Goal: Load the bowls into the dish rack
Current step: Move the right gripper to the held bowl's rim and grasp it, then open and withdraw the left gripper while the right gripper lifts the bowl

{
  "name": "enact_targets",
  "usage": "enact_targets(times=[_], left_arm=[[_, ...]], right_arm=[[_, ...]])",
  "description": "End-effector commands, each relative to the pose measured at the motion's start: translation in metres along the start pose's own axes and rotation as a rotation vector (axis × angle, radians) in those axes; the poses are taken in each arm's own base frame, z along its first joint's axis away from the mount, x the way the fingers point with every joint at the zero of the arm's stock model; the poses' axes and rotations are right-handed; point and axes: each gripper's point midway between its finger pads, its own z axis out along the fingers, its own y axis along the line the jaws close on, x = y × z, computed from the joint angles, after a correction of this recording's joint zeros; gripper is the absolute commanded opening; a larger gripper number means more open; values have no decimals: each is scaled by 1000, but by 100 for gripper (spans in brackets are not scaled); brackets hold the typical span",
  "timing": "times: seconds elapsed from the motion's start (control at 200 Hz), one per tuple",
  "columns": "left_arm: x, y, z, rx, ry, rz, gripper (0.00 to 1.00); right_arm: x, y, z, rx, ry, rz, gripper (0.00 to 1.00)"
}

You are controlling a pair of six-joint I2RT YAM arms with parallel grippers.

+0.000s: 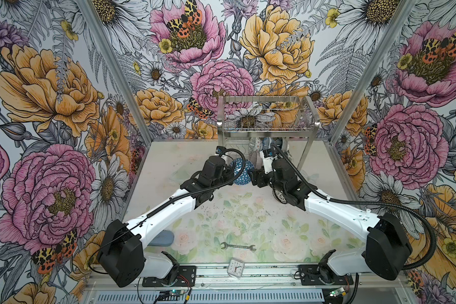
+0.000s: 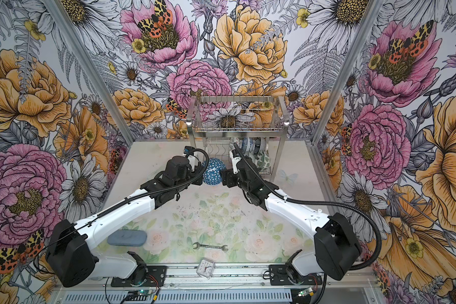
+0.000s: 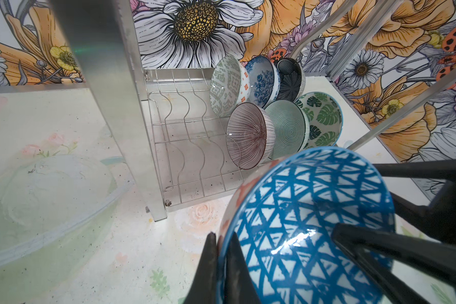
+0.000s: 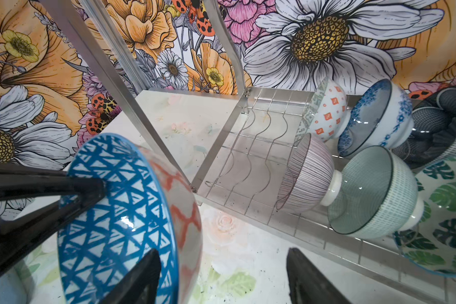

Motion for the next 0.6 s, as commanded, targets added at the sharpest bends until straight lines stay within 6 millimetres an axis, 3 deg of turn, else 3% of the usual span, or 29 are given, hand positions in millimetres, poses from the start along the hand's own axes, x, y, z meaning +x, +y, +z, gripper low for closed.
enact_targets(times=[0.0, 0.07, 0.2, 0.36, 0.595], left_arm=[[-28, -2, -12, 19, -115, -19, 0], [-26, -3, -11, 26, -112, -23, 0], [-26, -5, -9, 35, -113, -27, 0], [-27, -5, -11, 38, -118, -24, 0], [-29, -2, -15, 37, -120, -26, 0]], right_arm=[[-26, 19, 3, -73, -65, 50, 58], [-24, 22, 9, -89, -58, 68, 44], [-21, 28, 19, -111, -42, 87, 31], [-22, 32, 22, -114, -37, 82, 0], [-32, 32, 19, -93, -45, 40, 0]])
